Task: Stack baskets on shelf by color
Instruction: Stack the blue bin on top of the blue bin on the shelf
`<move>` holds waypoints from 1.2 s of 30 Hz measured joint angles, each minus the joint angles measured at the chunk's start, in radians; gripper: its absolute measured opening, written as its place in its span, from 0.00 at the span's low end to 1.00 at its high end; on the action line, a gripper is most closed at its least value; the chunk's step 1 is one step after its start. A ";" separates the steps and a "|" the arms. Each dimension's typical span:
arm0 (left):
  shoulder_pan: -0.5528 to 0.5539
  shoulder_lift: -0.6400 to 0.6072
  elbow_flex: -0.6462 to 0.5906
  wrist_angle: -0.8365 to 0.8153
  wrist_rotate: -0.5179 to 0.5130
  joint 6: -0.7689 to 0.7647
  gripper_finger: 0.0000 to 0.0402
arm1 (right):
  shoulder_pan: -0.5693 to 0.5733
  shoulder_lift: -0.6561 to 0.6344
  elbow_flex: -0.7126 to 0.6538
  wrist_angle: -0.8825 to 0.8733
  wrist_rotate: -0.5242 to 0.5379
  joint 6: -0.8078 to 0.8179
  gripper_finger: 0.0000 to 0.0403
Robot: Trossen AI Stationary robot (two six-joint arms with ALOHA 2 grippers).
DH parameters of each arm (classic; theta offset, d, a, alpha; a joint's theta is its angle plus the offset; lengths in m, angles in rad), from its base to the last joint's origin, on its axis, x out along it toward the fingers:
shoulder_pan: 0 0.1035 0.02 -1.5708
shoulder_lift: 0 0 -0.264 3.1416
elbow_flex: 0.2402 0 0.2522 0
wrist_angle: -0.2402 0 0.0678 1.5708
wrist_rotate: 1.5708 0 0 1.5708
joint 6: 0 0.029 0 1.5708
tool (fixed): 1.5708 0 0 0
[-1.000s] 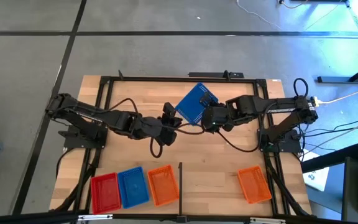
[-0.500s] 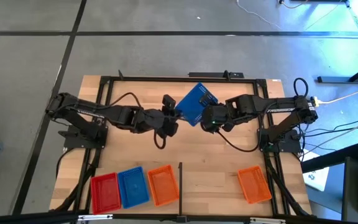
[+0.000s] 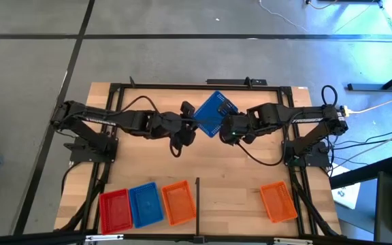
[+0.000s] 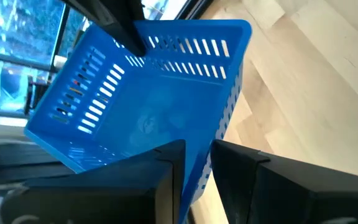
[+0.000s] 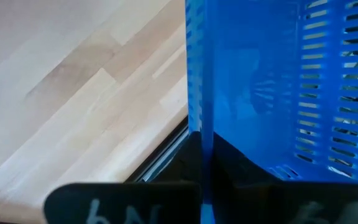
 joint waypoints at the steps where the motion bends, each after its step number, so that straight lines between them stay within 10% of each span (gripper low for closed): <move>1: 0.003 0.000 0.000 0.000 0.001 -0.017 0.17 | 0.000 0.000 0.000 0.003 0.002 -0.001 0.00; 11: 0.007 0.001 0.000 -0.026 0.013 -0.028 0.02 | 0.000 0.000 0.000 0.017 0.010 -0.005 0.00; 36: 0.007 0.000 0.001 -0.130 0.072 -0.234 0.00 | 0.024 0.000 0.000 0.206 0.009 -0.051 0.30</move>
